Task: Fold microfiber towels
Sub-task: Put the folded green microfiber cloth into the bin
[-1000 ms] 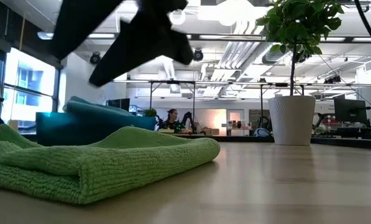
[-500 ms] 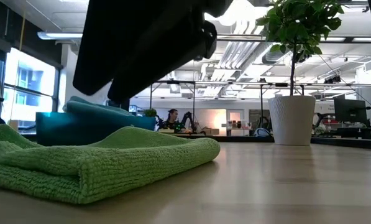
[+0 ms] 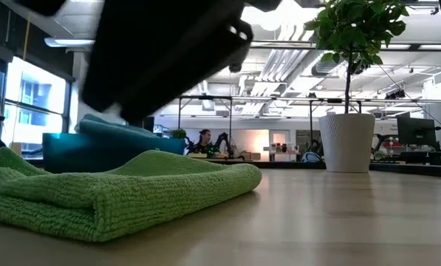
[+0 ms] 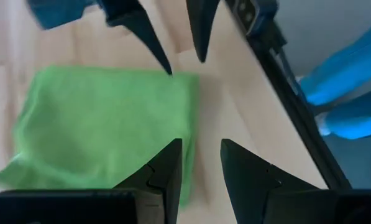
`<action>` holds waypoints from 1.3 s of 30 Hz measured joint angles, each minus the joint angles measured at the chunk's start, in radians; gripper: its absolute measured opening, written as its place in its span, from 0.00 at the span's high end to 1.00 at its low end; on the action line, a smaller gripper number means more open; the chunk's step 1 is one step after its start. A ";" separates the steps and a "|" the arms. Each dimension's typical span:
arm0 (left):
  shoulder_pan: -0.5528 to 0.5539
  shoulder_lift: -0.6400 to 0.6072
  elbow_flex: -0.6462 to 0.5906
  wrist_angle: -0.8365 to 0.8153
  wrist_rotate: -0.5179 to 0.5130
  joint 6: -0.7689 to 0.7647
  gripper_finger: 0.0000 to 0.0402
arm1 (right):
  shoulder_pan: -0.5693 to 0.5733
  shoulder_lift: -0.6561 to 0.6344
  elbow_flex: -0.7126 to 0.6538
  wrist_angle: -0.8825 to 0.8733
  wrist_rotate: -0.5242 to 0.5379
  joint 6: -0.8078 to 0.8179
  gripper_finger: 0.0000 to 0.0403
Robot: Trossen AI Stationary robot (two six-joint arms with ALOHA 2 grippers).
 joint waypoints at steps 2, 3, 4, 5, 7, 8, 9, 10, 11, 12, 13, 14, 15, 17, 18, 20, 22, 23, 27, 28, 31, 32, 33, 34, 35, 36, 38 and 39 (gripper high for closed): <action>0.024 0.013 -0.056 0.123 0.050 0.024 0.75 | 0.002 0.008 0.000 0.037 -0.001 -0.005 0.61; 0.036 0.022 -0.078 0.164 0.076 0.031 0.75 | 0.003 0.016 0.000 0.046 -0.001 -0.007 0.61; 0.047 0.029 -0.097 0.187 0.099 0.034 0.75 | 0.003 0.022 0.000 0.065 -0.003 -0.005 0.61; 0.057 0.039 -0.108 0.204 0.119 0.034 0.75 | 0.005 0.029 0.000 0.074 -0.010 0.001 0.61; 0.078 0.061 -0.117 0.212 0.137 0.033 0.75 | 0.009 0.041 0.000 0.082 -0.020 0.015 0.61; 0.086 0.075 -0.117 0.215 0.136 0.033 0.75 | 0.011 0.045 0.000 0.086 -0.020 0.023 0.61; 0.094 0.084 -0.119 0.213 0.135 0.032 0.75 | 0.014 0.047 0.000 0.090 -0.018 0.025 0.61; 0.104 0.092 -0.120 0.213 0.133 0.032 0.74 | 0.015 0.047 0.000 0.090 -0.015 0.026 0.61; 0.113 0.102 -0.118 0.224 0.137 0.033 0.74 | 0.016 0.047 0.000 0.091 -0.015 0.026 0.61; 0.122 0.112 -0.117 0.226 0.145 0.040 0.73 | 0.016 0.047 0.000 0.093 -0.011 0.026 0.61; 0.132 0.124 -0.117 0.223 0.162 0.049 0.73 | 0.016 0.047 0.000 0.092 -0.009 0.026 0.61; 0.139 0.140 -0.117 0.222 0.183 0.057 0.72 | 0.016 0.047 0.000 0.091 -0.008 0.025 0.61; 0.145 0.157 -0.117 0.221 0.206 0.058 0.70 | 0.016 0.047 0.000 0.089 -0.008 0.024 0.61; 0.154 0.184 -0.118 0.213 0.243 0.049 0.67 | 0.016 0.047 0.000 0.083 -0.008 0.027 0.61; 0.156 0.195 -0.118 0.215 0.256 0.040 0.66 | 0.016 0.047 0.000 0.080 -0.008 0.030 0.61; 0.153 0.214 -0.118 0.215 0.263 0.041 0.63 | 0.016 0.047 0.000 0.078 0.001 0.034 0.61; 0.147 0.235 -0.118 0.213 0.253 0.083 0.60 | 0.016 0.047 0.000 0.078 0.026 0.034 0.61; 0.144 0.244 -0.118 0.209 0.240 0.112 0.59 | 0.016 0.047 0.000 0.076 0.037 0.028 0.61; 0.137 0.280 -0.113 0.210 0.177 0.190 0.57 | 0.014 0.047 0.000 0.070 0.040 0.027 0.61; 0.137 0.289 -0.113 0.211 0.173 0.193 0.57 | 0.014 0.047 0.000 0.065 0.041 0.026 0.61; 0.137 0.300 -0.112 0.202 0.171 0.195 0.57 | 0.014 0.047 0.000 0.049 0.041 0.021 0.61; 0.138 0.304 -0.111 0.202 0.169 0.193 0.57 | 0.014 0.047 0.000 0.037 0.041 0.023 0.61; 0.137 0.306 -0.111 0.201 0.164 0.180 0.57 | 0.014 0.047 0.000 0.025 0.040 0.028 0.61; 0.137 0.307 -0.111 0.200 0.156 0.161 0.58 | 0.014 0.045 0.000 0.012 0.040 0.030 0.61; 0.136 0.307 -0.111 0.199 0.145 0.137 0.59 | 0.015 0.042 0.000 -0.001 0.040 0.035 0.61; 0.136 0.309 -0.112 0.202 0.129 0.112 0.60 | 0.015 0.037 0.000 -0.007 0.040 0.037 0.61; 0.136 0.312 -0.112 0.206 0.100 0.077 0.63 | 0.016 0.024 0.000 -0.030 0.041 0.045 0.61; 0.138 0.313 -0.112 0.207 0.092 0.062 0.65 | 0.017 0.022 0.001 -0.032 0.042 0.045 0.61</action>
